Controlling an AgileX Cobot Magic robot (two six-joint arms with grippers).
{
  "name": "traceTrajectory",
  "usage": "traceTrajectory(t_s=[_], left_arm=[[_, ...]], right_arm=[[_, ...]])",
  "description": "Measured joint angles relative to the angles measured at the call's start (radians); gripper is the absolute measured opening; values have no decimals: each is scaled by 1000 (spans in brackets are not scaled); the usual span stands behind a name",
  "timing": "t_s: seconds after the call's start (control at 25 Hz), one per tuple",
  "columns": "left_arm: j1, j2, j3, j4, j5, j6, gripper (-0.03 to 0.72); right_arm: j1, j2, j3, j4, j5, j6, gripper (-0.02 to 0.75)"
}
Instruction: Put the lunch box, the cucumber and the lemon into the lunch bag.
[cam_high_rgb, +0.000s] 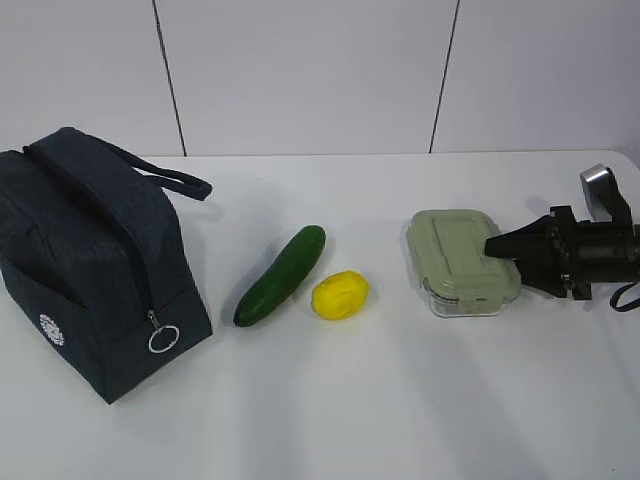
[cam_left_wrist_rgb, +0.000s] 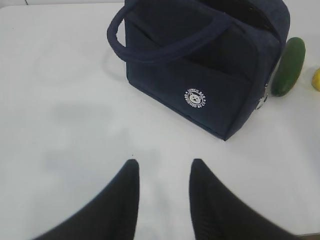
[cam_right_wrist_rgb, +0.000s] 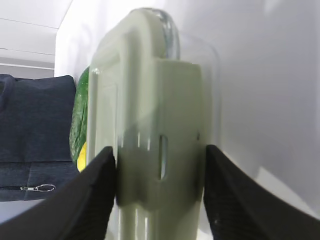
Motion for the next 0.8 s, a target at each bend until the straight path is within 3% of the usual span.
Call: traceTrajectory(t_s=[0.8], left_arm=[[0, 0, 0, 0, 0, 0, 249]], right_arm=[[0, 0, -2, -2, 0, 0, 387]])
